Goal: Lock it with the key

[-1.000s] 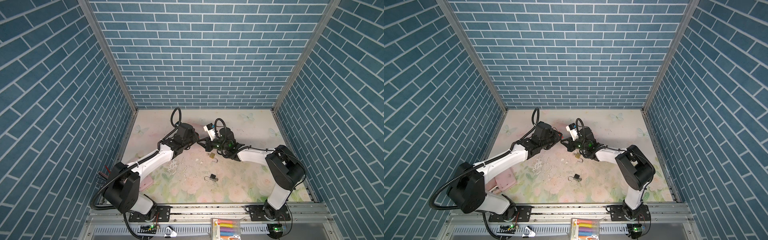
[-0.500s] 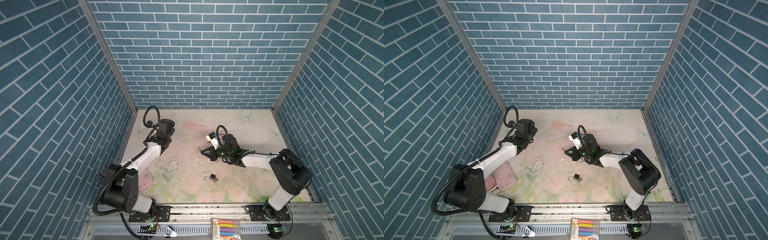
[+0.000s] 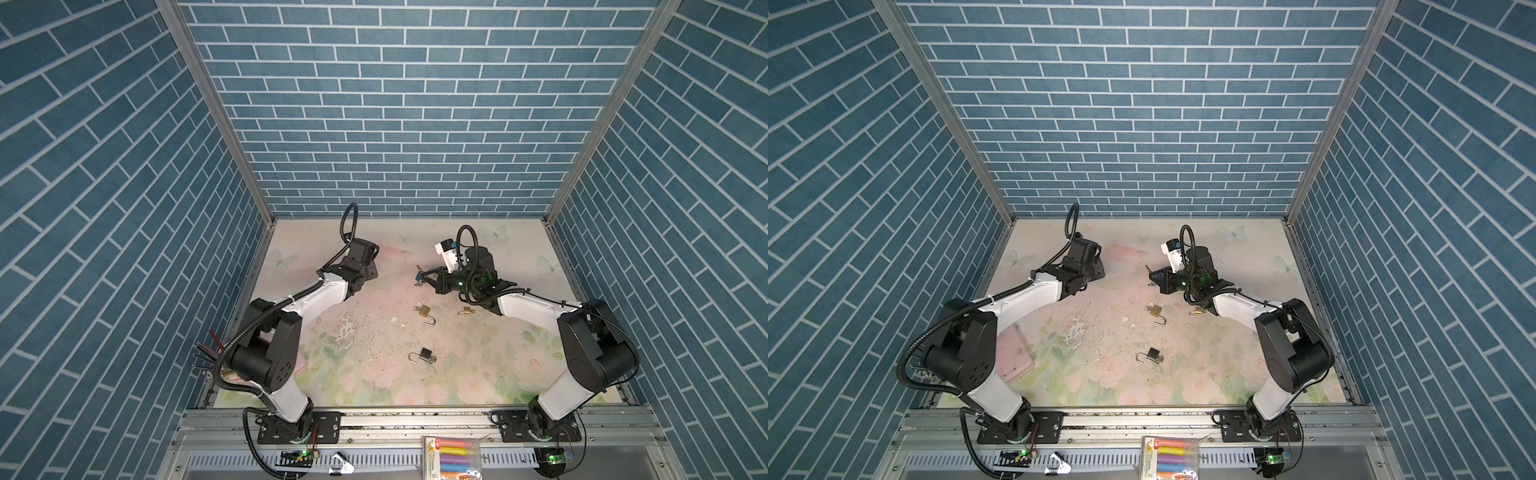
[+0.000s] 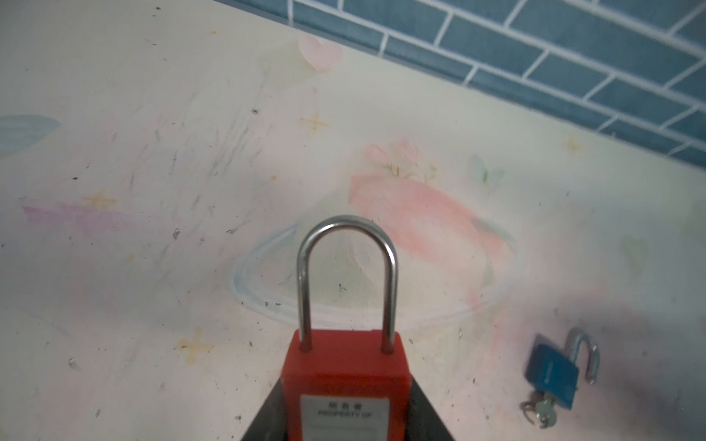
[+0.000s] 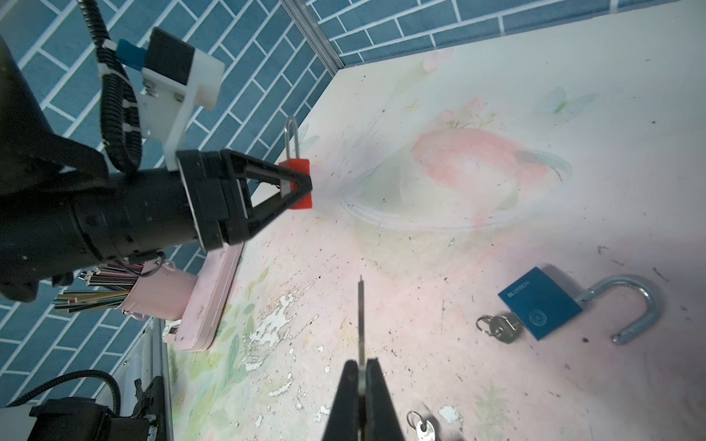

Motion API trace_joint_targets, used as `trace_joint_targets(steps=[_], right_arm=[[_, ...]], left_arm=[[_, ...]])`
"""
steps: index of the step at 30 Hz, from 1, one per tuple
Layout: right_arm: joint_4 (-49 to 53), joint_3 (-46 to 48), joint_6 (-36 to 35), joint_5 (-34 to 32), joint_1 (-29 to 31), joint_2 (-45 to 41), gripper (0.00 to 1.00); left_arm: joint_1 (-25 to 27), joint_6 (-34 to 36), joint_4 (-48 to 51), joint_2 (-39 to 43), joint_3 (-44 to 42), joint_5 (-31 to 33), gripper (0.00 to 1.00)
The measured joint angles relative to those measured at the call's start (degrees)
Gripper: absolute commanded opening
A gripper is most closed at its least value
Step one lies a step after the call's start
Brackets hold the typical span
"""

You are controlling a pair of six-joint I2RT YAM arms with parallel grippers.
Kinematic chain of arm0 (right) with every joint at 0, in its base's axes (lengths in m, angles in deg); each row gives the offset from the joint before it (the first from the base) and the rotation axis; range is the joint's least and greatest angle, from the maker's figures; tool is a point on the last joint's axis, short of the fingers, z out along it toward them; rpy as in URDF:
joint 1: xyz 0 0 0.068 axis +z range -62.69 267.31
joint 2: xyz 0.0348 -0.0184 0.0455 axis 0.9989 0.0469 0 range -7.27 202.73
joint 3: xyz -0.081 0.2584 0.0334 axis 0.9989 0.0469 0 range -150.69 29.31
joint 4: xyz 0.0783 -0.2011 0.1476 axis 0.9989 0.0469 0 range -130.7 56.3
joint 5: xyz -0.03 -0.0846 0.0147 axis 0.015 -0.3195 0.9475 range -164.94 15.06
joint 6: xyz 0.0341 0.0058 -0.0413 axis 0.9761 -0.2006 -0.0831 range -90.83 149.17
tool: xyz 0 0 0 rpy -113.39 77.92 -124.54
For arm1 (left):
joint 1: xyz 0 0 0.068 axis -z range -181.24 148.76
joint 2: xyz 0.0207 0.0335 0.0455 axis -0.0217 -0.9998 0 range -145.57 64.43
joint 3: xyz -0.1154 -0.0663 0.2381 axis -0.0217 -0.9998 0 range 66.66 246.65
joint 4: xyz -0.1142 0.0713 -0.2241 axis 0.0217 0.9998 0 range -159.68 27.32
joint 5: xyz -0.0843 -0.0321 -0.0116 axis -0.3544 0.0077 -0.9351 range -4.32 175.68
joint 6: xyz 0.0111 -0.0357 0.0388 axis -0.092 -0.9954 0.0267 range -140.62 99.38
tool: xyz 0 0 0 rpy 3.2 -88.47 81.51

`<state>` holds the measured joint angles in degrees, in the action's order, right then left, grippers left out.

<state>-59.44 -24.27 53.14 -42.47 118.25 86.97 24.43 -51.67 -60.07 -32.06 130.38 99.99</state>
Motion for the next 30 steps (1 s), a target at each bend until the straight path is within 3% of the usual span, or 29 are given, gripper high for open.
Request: trace_joint_targets(steps=[8,22,30], right_arm=[[7.0,-7.5,-0.5,0.0,0.0,5.0,0.0],[8.7,-6.1,0.3,-3.0,-0.2,6.3,0.0],[8.4,-4.4,0.4,-4.2,-0.1,6.3,0.0]], left_arm=[[0.8,8.3,4.7,-5.2,4.3,-0.7,0.01],[1.9,15.0,9.8,-12.3,9.9,-6.0,0.04],[2.2,15.0,10.3,-15.2,10.9,-6.5,0.2]])
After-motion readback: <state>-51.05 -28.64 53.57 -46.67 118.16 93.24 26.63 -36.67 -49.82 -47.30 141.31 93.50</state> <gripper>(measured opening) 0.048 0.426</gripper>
